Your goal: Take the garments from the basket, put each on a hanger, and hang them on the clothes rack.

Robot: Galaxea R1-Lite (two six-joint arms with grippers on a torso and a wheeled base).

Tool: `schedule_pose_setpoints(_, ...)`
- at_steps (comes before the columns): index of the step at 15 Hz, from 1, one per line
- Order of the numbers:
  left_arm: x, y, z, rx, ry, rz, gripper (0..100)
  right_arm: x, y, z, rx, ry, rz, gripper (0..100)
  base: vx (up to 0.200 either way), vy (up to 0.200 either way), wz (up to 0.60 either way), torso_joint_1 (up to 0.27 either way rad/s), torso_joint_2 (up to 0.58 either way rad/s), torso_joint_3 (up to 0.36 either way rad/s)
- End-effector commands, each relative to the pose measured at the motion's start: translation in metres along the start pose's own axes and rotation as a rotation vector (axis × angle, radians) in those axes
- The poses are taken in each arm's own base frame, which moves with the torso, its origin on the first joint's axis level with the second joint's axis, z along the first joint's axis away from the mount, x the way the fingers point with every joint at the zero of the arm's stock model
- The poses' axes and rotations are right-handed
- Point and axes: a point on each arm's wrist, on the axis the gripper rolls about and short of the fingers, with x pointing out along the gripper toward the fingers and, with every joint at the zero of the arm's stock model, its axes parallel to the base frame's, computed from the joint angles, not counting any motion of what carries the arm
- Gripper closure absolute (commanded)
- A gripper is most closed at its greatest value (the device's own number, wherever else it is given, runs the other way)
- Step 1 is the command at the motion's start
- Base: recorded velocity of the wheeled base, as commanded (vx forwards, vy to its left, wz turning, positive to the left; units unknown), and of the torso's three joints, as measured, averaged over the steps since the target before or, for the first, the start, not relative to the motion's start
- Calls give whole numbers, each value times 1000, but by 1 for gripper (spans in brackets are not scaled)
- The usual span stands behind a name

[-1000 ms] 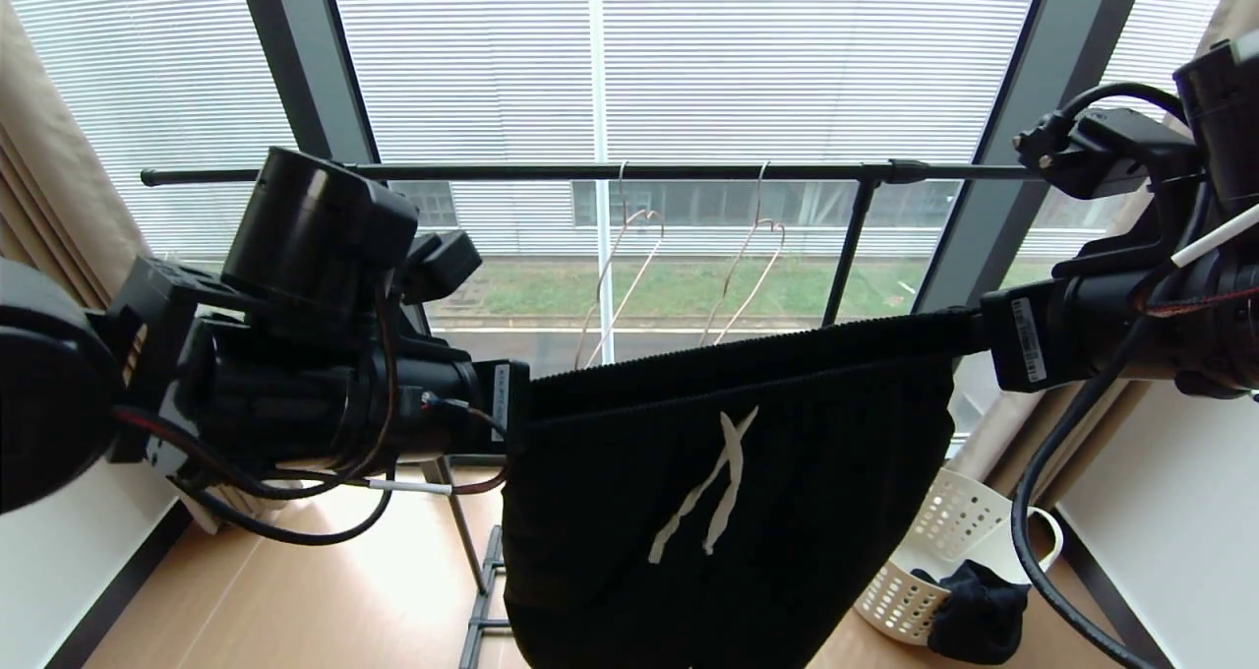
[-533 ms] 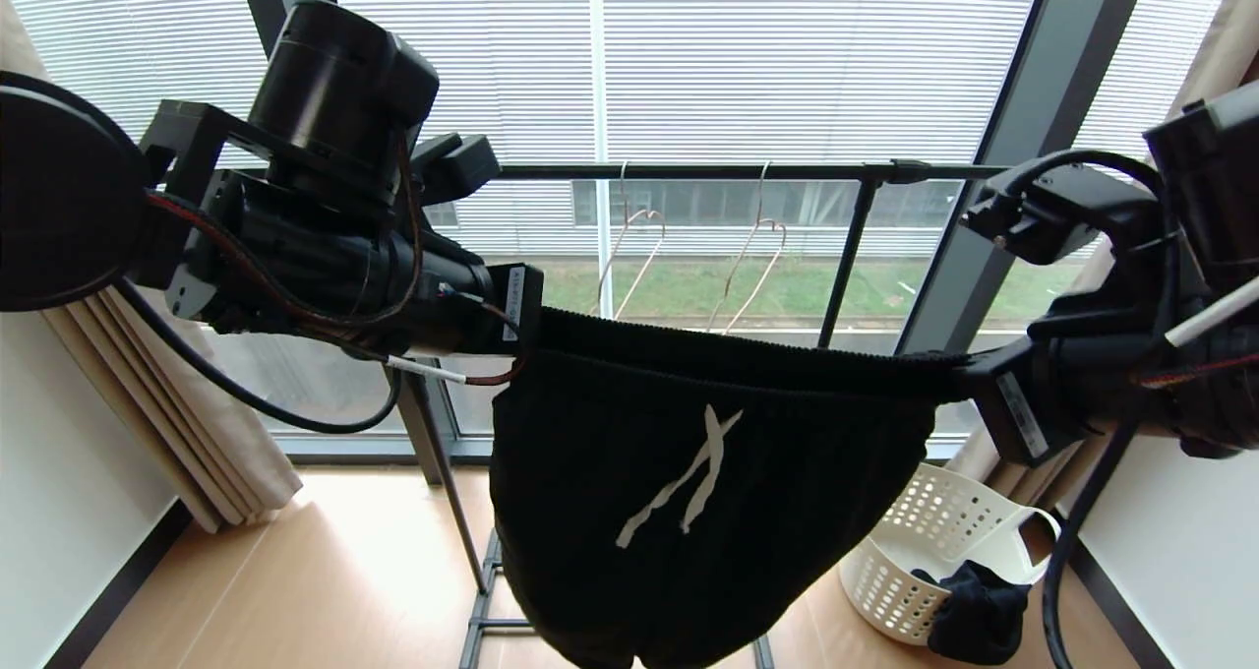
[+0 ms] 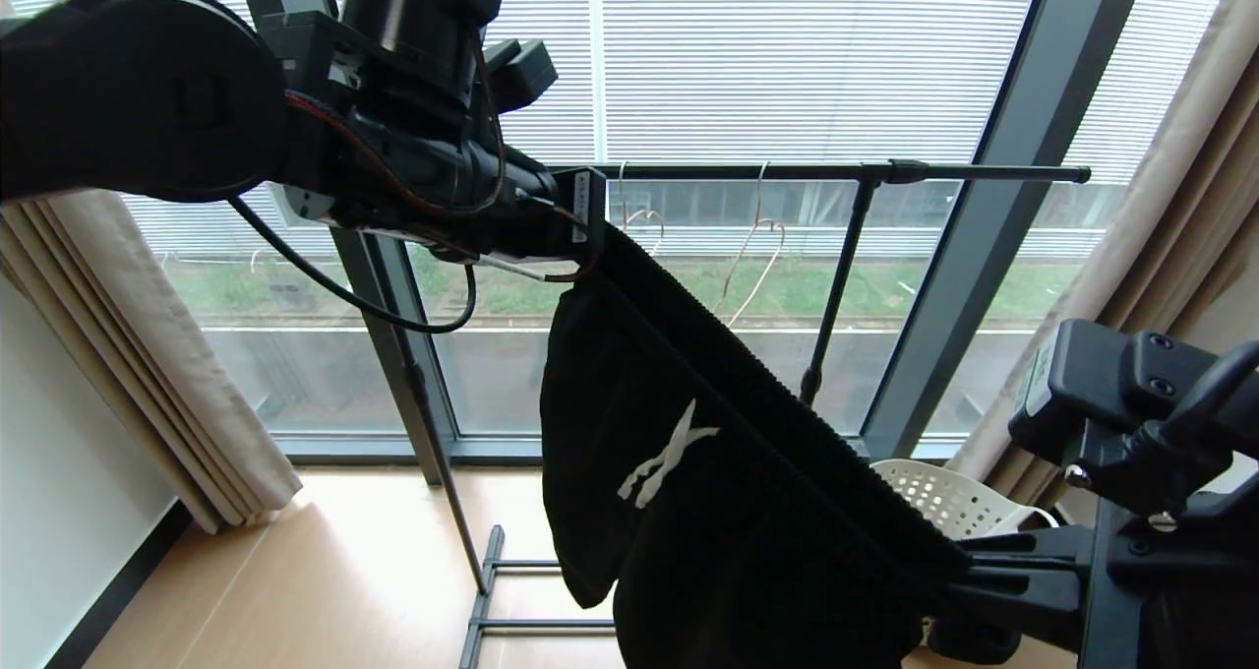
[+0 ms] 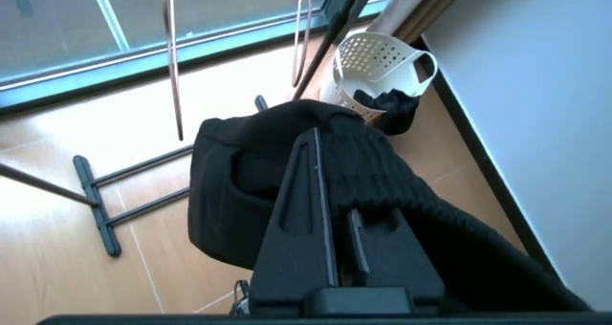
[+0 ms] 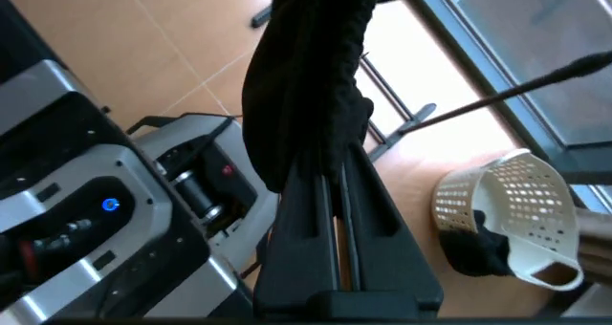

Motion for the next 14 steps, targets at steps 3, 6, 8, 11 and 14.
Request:
schedule_pose_setpoints(3,22,-5,6,6,-13,-13,100,23,40,22,39,34,144,100,0,0,0,0,0,0)
schedule_pose_setpoints(6,23,-5,6,6,-13,-15,100,44,69,44,127,21,183,100,0,0,0,0,0,0)
schedule_pose_setpoints(8,23,-5,6,6,-13,-15,100,52,81,54,177,20,186,100,0,0,0,0,0,0)
schedule_pose_setpoints(11,22,-9,5,10,-11,-23,100,60,89,65,261,5,158,100,0,0,0,0,0,0)
schedule_pose_setpoints(14,23,-13,3,13,-3,-30,100,56,87,64,276,2,156,100,0,0,0,0,0,0)
